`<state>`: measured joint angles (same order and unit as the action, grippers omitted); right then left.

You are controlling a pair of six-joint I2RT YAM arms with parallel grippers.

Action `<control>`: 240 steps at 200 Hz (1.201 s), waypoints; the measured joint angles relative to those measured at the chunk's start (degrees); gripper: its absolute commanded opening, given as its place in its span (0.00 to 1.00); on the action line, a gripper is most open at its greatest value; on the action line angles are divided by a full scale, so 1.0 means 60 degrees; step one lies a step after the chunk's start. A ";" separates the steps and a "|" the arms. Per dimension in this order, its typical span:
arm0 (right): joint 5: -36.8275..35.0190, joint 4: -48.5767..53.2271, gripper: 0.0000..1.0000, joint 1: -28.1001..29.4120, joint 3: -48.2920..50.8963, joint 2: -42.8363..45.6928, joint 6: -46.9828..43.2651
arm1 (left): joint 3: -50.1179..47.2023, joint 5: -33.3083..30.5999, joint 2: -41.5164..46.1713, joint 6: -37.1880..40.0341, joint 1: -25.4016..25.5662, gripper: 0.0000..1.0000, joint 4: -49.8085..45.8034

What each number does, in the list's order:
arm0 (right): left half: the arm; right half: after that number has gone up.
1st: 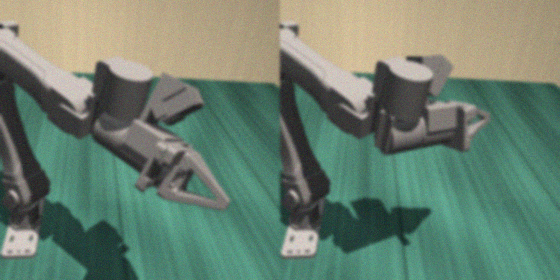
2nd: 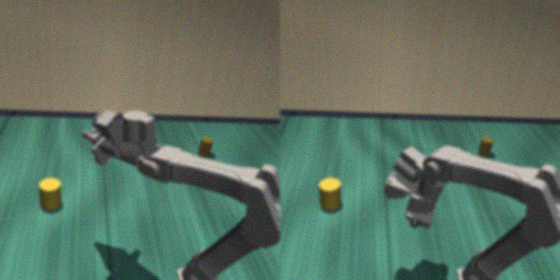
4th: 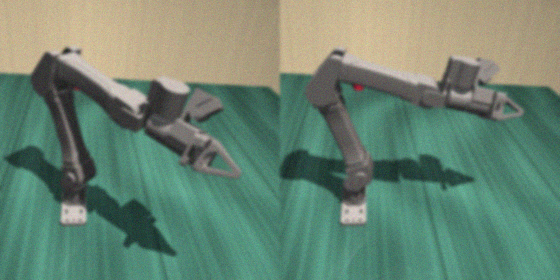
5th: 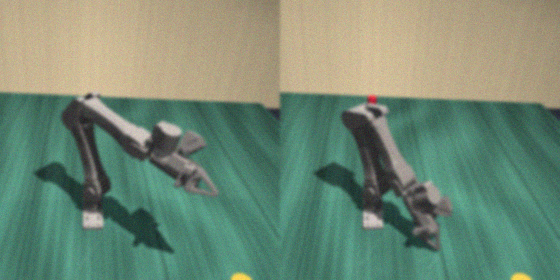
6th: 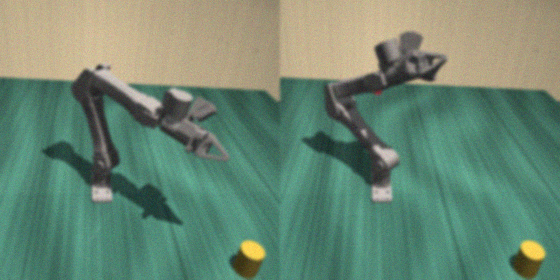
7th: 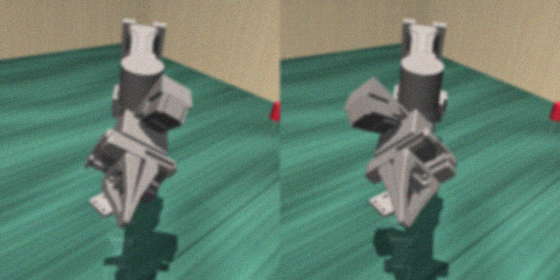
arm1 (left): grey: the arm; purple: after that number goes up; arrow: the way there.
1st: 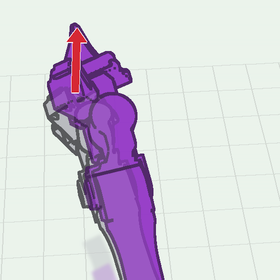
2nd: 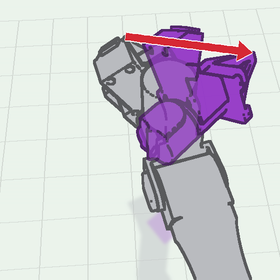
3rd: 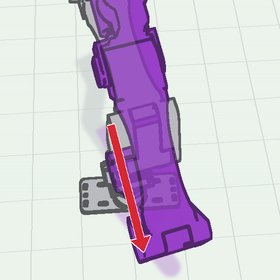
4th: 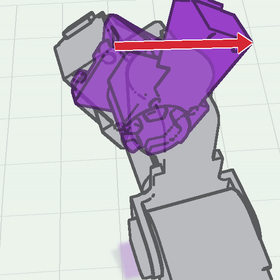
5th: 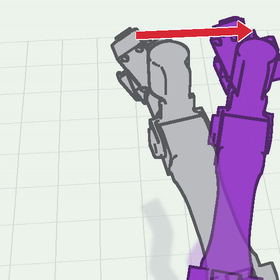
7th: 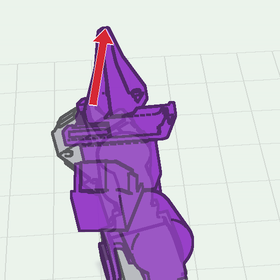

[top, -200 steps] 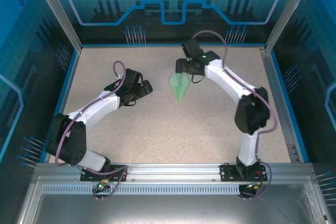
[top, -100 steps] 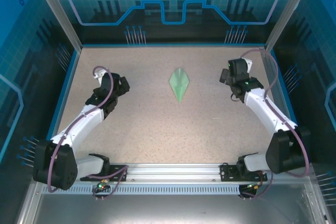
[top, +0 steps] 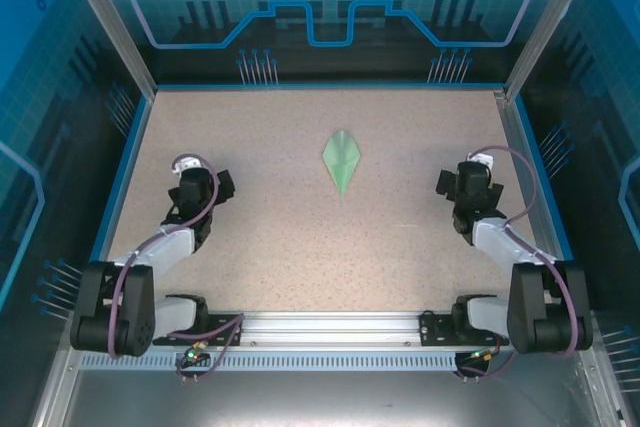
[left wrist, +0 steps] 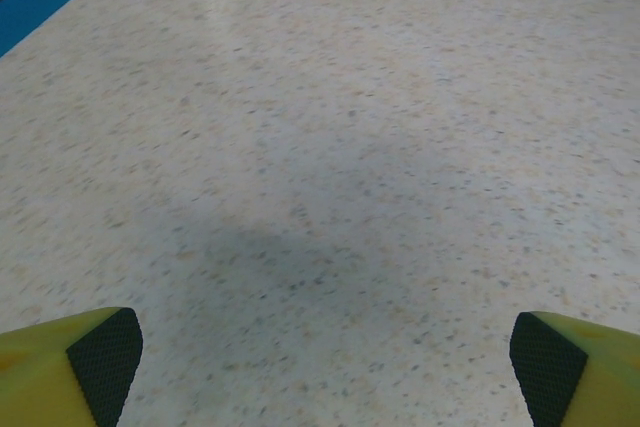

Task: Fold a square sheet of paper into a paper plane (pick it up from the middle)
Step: Reset both arms

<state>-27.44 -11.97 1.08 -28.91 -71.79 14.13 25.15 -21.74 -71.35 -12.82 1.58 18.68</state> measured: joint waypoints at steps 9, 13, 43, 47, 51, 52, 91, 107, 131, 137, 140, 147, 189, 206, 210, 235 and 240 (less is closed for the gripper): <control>0.0233 -0.0506 0.99 0.0000 0.0055 -0.0193 -0.0233 | -0.0106 0.0302 -0.0153 0.0208 -0.0018 0.99 0.0535; 0.0339 -0.0754 0.99 0.0004 0.0087 -0.0291 -0.0350 | -0.0157 0.0463 -0.0222 0.0317 -0.0033 0.99 0.0769; 0.0987 -0.2153 0.99 0.0160 0.0452 -0.0721 -0.0976 | -0.0503 0.1348 -0.0605 0.0747 -0.0244 0.98 0.2175; 0.1093 -0.2302 0.99 0.0200 0.0495 -0.0765 -0.1056 | -0.0572 0.1475 -0.0645 0.0801 -0.0306 0.99 0.2368; 0.1173 -0.2448 0.99 0.0219 0.0532 -0.0812 -0.1118 | -0.0630 0.1588 -0.0681 0.0852 -0.0357 0.98 0.2528; 0.1202 -0.2506 0.99 0.0237 0.0546 -0.0838 -0.1137 | -0.0641 0.1610 -0.0688 0.0852 -0.0368 0.98 0.2554; 0.1741 -0.4069 0.99 0.0525 0.0878 -0.1530 -0.1625 | -0.0954 0.2444 -0.1388 0.1133 -0.0597 0.98 0.3978; 0.1865 -0.4390 0.99 0.0532 0.0976 -0.1687 -0.1738 | -0.0969 0.2637 -0.1763 0.1180 -0.0597 0.99 0.4484; 0.1949 -0.5013 1.00 0.0539 0.1100 -0.1891 -0.1851 | -0.0969 0.2779 -0.2353 0.1209 -0.0597 0.98 0.4947; 0.1949 -0.5191 0.99 0.0550 0.1115 -0.2018 -0.1872 | -0.0969 0.2783 -0.2412 0.1209 -0.0597 0.98 0.4951; 0.1960 -0.5231 0.99 0.0550 0.1115 -0.2069 -0.1880 | -0.0969 0.2787 -0.2430 0.1209 -0.0597 0.99 0.4947; 0.1978 -0.5282 0.99 0.0568 0.1115 -0.2167 -0.1905 | -0.0969 0.2787 -0.2452 0.1209 -0.0597 0.98 0.4980; 0.1974 -0.5384 1.00 0.0583 0.1115 -0.2280 -0.1905 | -0.0827 0.2667 -0.2492 0.1300 -0.0506 0.98 0.4932; 0.1974 -0.5380 0.99 0.0583 0.1115 -0.2280 -0.1905 | -0.0707 0.2590 -0.2495 0.1421 -0.0393 0.99 0.4911; 0.1974 -0.5384 0.99 0.0583 0.1115 -0.2280 -0.1905 | -0.0685 0.2579 -0.2495 0.1432 -0.0372 0.98 0.4903; 0.1974 -0.5380 0.99 0.0583 0.1115 -0.2280 -0.1905 | -0.0492 0.2601 -0.2495 0.1661 -0.0273 0.98 0.4677; 0.1974 -0.5384 0.99 0.0583 0.1115 -0.2280 -0.1905 | -0.0466 0.2605 -0.2495 0.1701 -0.0259 0.98 0.4648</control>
<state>-15.59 -44.27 4.58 -22.22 -85.47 2.70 22.35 -6.11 -86.32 -2.61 0.03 46.57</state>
